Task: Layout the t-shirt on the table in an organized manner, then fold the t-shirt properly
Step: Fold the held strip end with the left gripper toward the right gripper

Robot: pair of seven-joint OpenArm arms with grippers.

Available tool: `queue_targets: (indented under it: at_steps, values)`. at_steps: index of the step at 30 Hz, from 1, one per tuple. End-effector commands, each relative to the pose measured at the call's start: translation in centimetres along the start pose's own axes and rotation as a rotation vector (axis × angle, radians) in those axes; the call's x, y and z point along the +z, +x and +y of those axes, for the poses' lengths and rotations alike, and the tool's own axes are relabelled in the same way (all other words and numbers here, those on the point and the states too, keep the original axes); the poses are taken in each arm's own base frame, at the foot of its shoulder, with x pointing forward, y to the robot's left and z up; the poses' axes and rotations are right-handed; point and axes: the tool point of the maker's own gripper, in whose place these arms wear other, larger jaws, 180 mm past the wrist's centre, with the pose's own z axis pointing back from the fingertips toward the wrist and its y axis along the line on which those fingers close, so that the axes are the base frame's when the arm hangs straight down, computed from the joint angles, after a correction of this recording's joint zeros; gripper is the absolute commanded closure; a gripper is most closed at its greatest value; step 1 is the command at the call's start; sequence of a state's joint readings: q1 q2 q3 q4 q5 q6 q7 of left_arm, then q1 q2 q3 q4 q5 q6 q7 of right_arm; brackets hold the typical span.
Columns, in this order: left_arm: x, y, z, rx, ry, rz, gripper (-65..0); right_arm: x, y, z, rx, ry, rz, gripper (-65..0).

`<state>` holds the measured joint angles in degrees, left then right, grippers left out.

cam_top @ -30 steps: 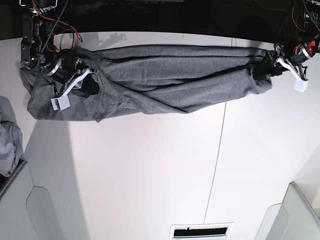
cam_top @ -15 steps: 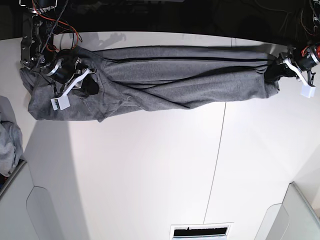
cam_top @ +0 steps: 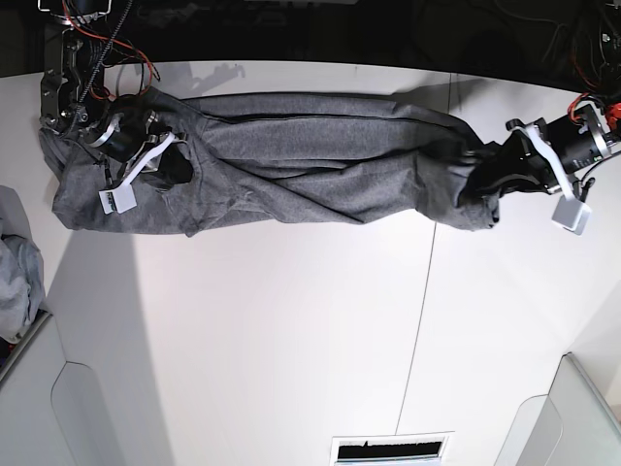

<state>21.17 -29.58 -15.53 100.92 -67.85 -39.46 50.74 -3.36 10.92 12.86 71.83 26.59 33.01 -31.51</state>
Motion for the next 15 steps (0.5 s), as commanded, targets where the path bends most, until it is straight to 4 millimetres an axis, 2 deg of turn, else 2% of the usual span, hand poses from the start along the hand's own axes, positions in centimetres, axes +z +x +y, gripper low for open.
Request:
queue_targets:
  at_steps: [1, 5, 10, 13, 15]
  values:
    - [-0.5, 0.7, -1.2, -0.024, -0.039, -0.024, 0.0, 0.3, -0.7, -0.9, 0.012, -0.041, 0.045, 0.0]
    - [-4.8, -0.8, -4.5, -0.054, -0.110, 0.003, 0.0, 0.3, -0.6, -1.0, 0.013, -0.041, 0.045, 0.0]
    - [-10.1, 0.0, -8.9, -0.120, -0.184, -0.010, 0.0, 0.3, -0.7, -0.9, 0.012, -0.041, 0.046, 0.0]
    - [-12.8, 0.0, -10.1, -0.166, -0.174, 0.011, 0.0, 0.3, -0.9, -1.0, 0.011, -0.041, 0.050, 0.0]
    - [-14.1, -0.7, -10.6, -0.184, -0.183, 0.043, 0.0, 0.3, -0.9, -1.0, 0.011, -0.041, 0.053, 0.0]
